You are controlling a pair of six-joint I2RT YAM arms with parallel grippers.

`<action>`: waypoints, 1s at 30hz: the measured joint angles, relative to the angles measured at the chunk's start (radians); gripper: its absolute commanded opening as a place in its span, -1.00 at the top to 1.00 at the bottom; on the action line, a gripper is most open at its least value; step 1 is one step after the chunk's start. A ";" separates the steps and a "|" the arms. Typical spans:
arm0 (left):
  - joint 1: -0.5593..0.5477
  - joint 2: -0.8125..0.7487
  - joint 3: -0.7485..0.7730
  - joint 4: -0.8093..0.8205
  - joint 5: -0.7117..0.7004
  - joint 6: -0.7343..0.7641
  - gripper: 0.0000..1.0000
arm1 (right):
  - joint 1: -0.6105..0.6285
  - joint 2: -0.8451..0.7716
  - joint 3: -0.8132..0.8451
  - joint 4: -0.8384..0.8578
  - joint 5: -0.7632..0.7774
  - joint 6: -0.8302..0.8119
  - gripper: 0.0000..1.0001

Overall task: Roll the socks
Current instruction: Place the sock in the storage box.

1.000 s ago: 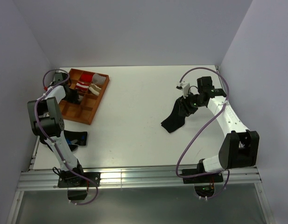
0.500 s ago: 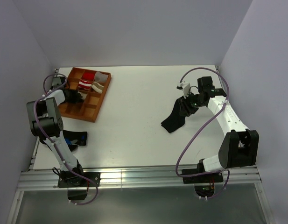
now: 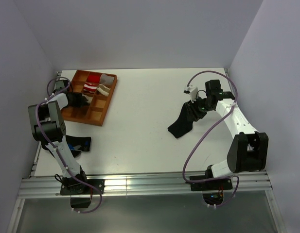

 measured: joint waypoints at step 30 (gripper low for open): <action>-0.045 0.003 0.209 -0.351 -0.146 0.080 -0.05 | -0.001 0.055 0.003 -0.017 -0.006 0.001 0.15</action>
